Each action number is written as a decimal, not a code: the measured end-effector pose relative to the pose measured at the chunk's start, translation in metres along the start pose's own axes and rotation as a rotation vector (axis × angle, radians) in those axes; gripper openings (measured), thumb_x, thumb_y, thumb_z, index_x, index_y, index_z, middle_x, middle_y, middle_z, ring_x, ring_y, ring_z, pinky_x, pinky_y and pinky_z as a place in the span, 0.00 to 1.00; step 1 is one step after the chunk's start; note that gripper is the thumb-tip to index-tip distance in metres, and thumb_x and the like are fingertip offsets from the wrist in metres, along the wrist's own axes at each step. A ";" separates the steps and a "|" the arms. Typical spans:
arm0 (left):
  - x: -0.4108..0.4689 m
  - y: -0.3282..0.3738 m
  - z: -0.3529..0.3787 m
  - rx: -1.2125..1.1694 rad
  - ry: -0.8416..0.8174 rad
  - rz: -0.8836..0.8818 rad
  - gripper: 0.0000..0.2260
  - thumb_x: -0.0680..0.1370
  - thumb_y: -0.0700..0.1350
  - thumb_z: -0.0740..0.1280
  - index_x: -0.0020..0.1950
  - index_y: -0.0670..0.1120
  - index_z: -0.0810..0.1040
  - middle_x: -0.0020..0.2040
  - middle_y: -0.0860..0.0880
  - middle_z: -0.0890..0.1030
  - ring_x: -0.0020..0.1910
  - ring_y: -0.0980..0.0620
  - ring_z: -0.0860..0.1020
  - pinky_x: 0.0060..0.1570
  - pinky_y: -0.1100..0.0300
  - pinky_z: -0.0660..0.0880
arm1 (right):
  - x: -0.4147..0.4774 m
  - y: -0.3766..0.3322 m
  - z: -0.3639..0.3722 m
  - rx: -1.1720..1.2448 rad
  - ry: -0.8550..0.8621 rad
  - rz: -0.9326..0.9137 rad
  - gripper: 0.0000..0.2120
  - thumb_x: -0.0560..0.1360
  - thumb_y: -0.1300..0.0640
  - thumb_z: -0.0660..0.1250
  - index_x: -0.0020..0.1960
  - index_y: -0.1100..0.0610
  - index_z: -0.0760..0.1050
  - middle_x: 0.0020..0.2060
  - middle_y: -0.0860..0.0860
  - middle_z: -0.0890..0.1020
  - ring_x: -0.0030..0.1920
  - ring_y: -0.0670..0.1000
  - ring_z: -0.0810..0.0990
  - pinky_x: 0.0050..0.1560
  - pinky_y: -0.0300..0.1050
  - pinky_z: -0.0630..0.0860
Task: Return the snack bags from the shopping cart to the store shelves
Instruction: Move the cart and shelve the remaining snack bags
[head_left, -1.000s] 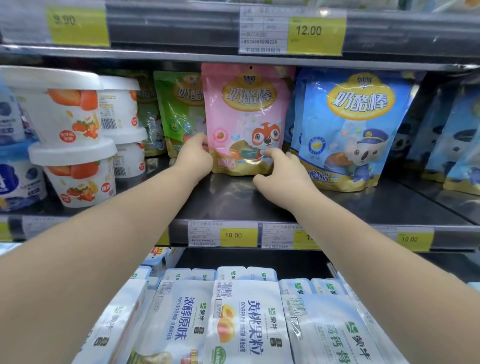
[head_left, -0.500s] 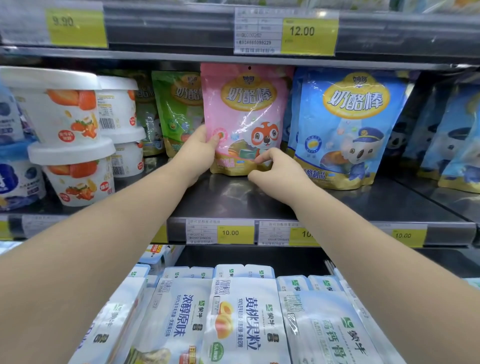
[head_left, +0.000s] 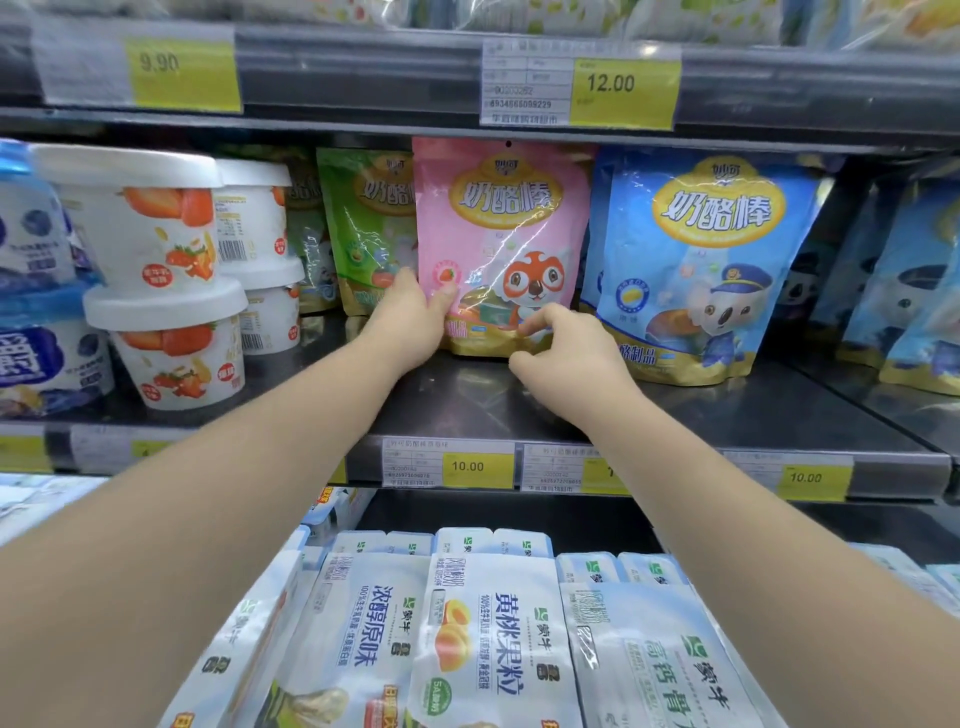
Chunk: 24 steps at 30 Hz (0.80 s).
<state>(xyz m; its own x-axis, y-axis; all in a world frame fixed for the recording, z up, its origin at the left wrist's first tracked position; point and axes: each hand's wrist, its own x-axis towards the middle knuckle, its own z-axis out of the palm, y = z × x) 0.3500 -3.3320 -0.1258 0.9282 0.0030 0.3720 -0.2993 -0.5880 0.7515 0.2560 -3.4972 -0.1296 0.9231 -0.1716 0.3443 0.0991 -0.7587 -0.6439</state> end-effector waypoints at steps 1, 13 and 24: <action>-0.005 0.003 0.000 0.047 0.032 -0.002 0.26 0.82 0.57 0.60 0.69 0.38 0.66 0.65 0.39 0.75 0.63 0.39 0.74 0.61 0.51 0.70 | 0.000 0.001 -0.001 -0.018 0.010 0.008 0.13 0.75 0.53 0.68 0.59 0.48 0.75 0.59 0.51 0.75 0.49 0.52 0.79 0.48 0.47 0.77; -0.020 0.015 0.007 0.362 -0.087 -0.034 0.22 0.83 0.39 0.57 0.76 0.34 0.56 0.71 0.36 0.69 0.69 0.39 0.69 0.64 0.56 0.62 | -0.001 -0.002 -0.005 -0.014 -0.002 0.056 0.13 0.74 0.52 0.68 0.59 0.46 0.76 0.59 0.51 0.77 0.49 0.52 0.80 0.53 0.53 0.82; -0.027 0.023 0.005 0.412 -0.065 -0.057 0.29 0.83 0.40 0.58 0.79 0.34 0.46 0.75 0.37 0.61 0.73 0.42 0.64 0.67 0.55 0.60 | -0.005 -0.002 -0.004 -0.126 0.062 -0.032 0.13 0.77 0.56 0.67 0.61 0.53 0.77 0.60 0.52 0.75 0.55 0.52 0.75 0.51 0.43 0.72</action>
<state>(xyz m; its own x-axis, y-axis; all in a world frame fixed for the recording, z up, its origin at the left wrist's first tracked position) 0.3186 -3.3496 -0.1212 0.9567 0.0021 0.2911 -0.1454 -0.8628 0.4841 0.2494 -3.4974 -0.1276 0.8952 -0.1814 0.4070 0.0772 -0.8364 -0.5427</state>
